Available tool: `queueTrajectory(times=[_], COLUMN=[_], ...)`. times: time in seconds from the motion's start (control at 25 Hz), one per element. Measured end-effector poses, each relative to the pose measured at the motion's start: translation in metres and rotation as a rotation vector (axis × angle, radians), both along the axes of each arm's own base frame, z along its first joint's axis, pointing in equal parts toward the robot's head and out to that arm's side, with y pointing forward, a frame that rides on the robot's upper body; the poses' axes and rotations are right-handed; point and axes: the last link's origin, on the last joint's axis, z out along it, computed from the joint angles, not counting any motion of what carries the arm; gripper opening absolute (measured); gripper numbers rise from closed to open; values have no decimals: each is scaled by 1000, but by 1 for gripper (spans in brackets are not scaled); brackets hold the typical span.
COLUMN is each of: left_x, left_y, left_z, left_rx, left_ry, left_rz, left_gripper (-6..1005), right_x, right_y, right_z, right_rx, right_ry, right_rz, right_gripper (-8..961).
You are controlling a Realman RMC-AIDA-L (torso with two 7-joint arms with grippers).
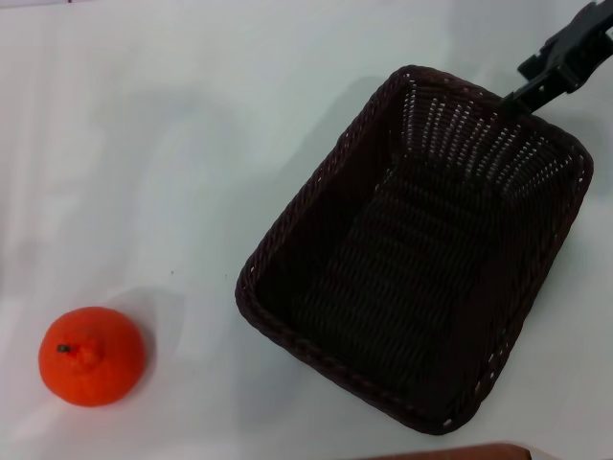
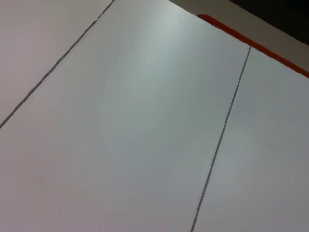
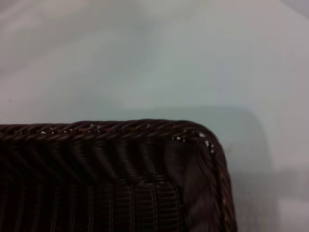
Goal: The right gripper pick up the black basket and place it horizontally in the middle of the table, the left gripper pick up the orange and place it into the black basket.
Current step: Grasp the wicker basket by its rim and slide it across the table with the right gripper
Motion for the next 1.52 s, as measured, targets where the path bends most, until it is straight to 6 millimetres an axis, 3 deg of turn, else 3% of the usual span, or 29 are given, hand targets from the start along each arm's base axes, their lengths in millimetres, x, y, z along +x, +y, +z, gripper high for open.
queueTrajectory(times=[0.4,0.64,0.68,0.8,1.04,1.16,1.32,1.52], left_x=[3,4,4,3,3,2,2,1], left_y=[5,8,8,9,9,8,9,12], left_z=[0,-1,-1,-1,-1,0,0,-1], left_rx=[-3,-7,-7,-10,-10,-7,-9,-18], left_ry=[-1,-1,-2,-2,-3,0,6,11], left_rz=[-10,-12,-12,-10,-5,-5,3,7], left_gripper=[780,780,780,780,781,781,781,781], right_x=[25,28,28,29,30,30,30,37], right_y=[5,2,1,0,-6,-7,-13,-18], right_z=[-34,-43,-43,-44,-39,-34,-22,-23], right_rx=[-23,-47,-50,-54,-59,-29,27,60], right_ry=[-13,17,18,21,86,172,409,510], right_rz=[-39,-38,-41,-53,-135,-179,-264,-322], right_gripper=[625,583,576,348,192,192,192,192])
